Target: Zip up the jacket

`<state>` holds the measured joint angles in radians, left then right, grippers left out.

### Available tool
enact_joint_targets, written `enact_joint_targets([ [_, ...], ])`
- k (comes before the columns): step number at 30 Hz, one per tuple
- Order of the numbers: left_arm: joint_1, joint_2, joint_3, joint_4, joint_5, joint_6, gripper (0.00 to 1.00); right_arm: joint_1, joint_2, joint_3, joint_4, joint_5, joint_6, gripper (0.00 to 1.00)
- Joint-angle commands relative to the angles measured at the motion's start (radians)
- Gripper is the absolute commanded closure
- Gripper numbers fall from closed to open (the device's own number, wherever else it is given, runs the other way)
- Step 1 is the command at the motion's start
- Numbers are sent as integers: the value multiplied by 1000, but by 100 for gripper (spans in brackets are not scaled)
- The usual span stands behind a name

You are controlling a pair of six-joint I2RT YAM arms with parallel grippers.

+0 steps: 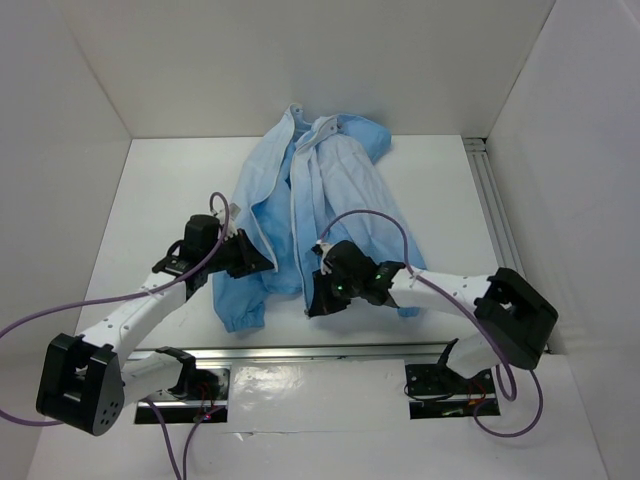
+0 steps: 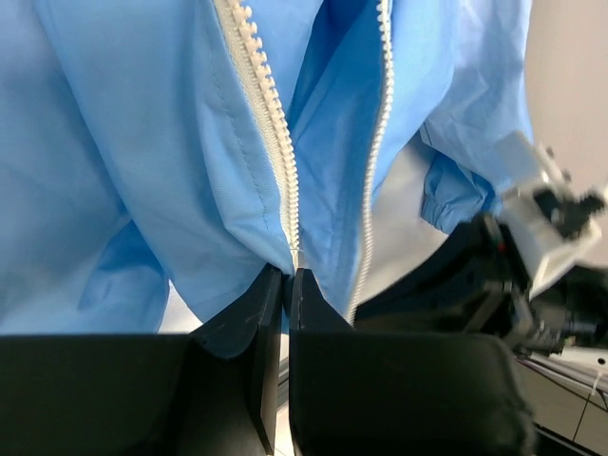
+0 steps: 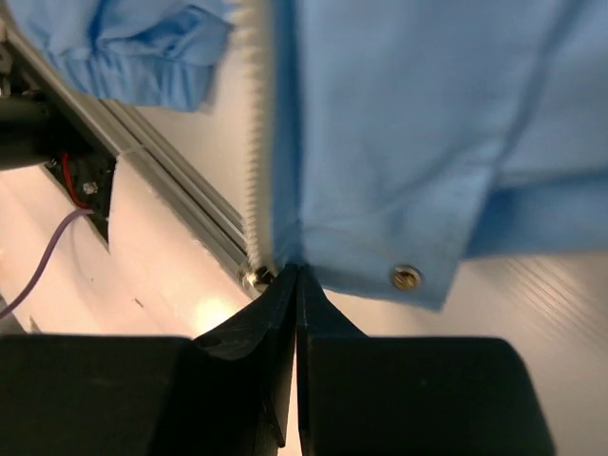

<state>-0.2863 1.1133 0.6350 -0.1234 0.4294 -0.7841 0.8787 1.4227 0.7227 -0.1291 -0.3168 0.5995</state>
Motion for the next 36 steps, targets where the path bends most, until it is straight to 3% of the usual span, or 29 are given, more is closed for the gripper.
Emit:
enact_joint_targets([
  [1,13,2,45,-5,-23,25,100,54,60,81,62,33,-38,91],
  [8,13,2,35,-5,-23,25,100,72,189,169,51,149,-61,89],
  [17,13,2,26,-5,-23,25,100,138,213,202,-30,326,-43,44],
  [20,13,13,26,4,-23,25,100,147,254,222,-52,353,-43,38],
  [27,13,22,26,4,-14,25,100,187,369,314,-139,505,-15,38],
  [36,13,13,17,-5,-14,25,100,187,397,297,-138,527,26,60],
])
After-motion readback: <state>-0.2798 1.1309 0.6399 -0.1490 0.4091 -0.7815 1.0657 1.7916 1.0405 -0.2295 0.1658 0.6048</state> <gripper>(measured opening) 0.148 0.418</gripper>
